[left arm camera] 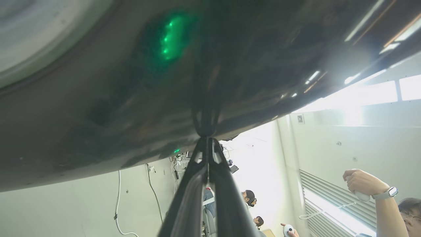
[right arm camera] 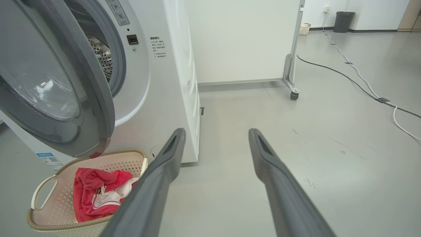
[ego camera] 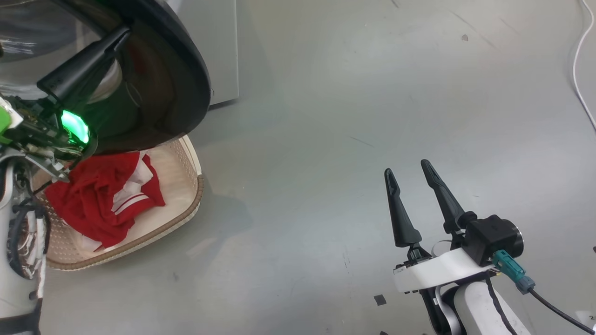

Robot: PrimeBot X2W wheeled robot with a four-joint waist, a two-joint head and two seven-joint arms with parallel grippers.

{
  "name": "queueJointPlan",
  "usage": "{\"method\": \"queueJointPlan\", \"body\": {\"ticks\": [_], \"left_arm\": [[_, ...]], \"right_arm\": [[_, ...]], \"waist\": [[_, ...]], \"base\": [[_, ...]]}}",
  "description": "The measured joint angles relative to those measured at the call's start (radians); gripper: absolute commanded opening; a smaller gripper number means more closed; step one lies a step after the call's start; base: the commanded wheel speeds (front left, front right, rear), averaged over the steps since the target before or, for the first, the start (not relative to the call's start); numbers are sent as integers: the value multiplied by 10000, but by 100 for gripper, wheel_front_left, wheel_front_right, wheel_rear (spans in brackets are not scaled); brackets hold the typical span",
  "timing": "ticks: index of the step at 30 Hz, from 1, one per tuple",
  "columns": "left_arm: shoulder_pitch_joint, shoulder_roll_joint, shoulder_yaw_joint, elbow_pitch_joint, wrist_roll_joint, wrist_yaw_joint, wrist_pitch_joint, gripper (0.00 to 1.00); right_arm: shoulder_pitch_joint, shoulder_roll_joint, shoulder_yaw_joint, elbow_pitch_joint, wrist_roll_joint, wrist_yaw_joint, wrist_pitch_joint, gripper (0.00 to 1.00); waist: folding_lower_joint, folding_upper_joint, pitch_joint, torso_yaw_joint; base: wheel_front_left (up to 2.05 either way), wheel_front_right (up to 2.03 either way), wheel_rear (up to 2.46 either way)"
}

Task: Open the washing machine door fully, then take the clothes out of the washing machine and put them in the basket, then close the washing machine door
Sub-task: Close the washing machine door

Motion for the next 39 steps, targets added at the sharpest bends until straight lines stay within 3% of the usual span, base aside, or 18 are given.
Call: {"method": "queueJointPlan", "body": {"ticks": [16,24,37,38,39], "left_arm": [[-1030,-297,-10,1264,343,-65,-339,0],[-1000,-688,-138,1622,303,-257,-176,0],[1123,-1505,395,2015,-236,-368,-244,0],[1320,-1582,476,1987,-236,-368,-301,1],[1518,-1678,587,1902,-251,-368,-309,11]], "right_arm": [[-384,21,113,-56,25,-81,0,100],[-385,17,-94,21,19,-171,0,100],[-380,13,-405,351,-96,-165,0,100],[-378,8,-414,387,-130,-161,0,100],[-365,8,-431,430,-180,-159,0,100]], "waist": [[0,0,326,90],[0,0,208,504],[0,0,-361,1588],[0,0,-423,1688],[0,0,-486,1785]], "base": [[0,0,0],[0,0,0],[0,0,0],[0,0,0],[0,0,0]]}}
